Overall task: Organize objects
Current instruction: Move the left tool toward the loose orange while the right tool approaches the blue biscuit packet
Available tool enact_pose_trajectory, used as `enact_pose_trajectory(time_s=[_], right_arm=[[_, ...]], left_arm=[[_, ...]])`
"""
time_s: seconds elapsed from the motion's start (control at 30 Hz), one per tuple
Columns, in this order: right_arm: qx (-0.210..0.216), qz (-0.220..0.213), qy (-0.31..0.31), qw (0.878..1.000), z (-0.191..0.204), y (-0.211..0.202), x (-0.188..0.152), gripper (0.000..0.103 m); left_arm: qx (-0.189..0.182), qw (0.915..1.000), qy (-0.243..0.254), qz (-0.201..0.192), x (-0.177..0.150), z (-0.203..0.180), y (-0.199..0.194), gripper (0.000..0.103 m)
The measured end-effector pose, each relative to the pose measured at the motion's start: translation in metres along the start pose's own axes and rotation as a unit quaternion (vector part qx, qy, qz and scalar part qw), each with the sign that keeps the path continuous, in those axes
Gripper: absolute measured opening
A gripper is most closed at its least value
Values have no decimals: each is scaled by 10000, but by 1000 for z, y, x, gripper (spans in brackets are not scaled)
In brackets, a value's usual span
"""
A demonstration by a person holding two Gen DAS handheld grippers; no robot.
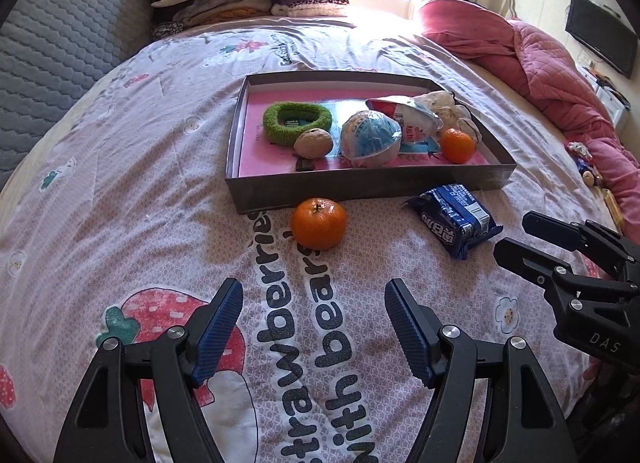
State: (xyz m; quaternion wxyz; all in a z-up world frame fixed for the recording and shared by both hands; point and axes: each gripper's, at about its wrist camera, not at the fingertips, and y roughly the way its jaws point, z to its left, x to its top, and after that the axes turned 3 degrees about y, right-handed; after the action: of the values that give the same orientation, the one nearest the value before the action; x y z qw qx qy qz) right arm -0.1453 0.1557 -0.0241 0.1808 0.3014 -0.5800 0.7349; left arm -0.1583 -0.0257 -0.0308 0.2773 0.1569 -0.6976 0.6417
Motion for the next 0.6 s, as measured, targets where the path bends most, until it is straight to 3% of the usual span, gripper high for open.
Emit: enact_pose_trajectory(time_s=[0.6], right_arm=[[-48, -21, 38, 10000, 2, 17, 15, 56]], left_arm=[[-2, 10000, -74, -49, 10, 4, 17, 75]])
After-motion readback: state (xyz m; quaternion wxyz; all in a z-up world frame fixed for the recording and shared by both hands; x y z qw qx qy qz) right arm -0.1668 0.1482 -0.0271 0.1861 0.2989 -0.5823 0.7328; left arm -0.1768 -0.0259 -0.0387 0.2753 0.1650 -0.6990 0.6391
